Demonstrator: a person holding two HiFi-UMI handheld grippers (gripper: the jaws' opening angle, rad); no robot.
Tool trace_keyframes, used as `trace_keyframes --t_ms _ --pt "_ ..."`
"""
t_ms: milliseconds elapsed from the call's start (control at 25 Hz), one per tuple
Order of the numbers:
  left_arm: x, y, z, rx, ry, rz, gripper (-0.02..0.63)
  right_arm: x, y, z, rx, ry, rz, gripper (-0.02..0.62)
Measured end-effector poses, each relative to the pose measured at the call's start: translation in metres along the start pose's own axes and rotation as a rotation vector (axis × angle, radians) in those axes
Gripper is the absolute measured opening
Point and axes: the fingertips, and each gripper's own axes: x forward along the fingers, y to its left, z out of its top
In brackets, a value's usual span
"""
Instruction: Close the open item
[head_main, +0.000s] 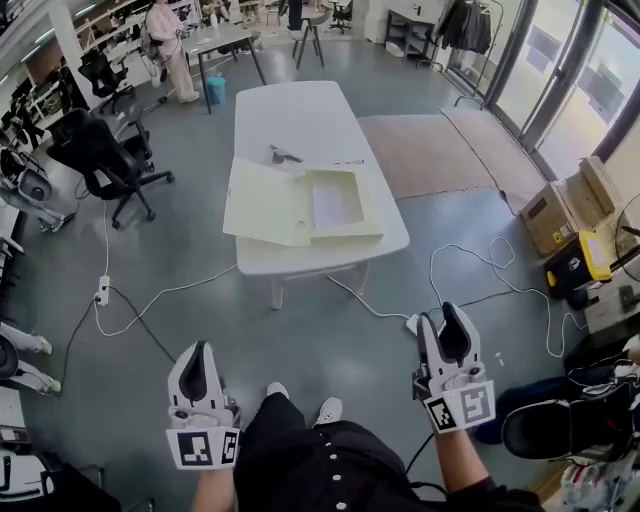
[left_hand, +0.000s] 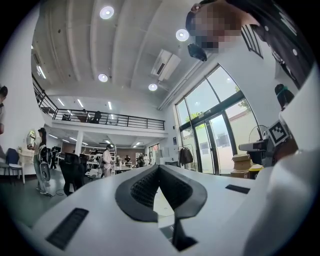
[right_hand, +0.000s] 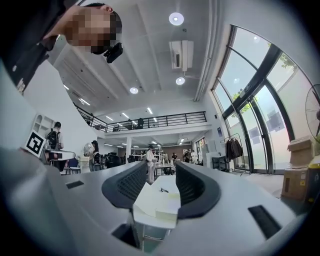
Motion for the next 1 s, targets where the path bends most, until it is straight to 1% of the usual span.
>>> trace_keyframes --t_ms 80,200,400,640,1000 --pt "0.002 0.0 -0.002 -0.002 -0.002 0.006 0.017 0.005 -0.002 -0.002 -0.002 0.004 0.005 0.223" --pt "0.005 0.005 -0.005 -0.008 -0.001 0.021 0.016 0.014 -0.002 -0.002 -0.009 0.004 0.015 0.239" --pt "0.02 0.014 -0.007 -0.009 -0.01 0.019 0.016 0.031 -0.002 0.001 -0.006 -0.008 0.018 0.239" --pt "0.049 0.028 -0.008 -0.007 -0.016 0.012 0.017 0.059 -0.002 0.0 -0.019 -0.017 0.009 0.239" --pt "0.104 0.059 -0.016 -0.012 -0.005 0.002 0.017 0.12 -0.002 -0.005 -0.019 -0.015 0.002 0.238"
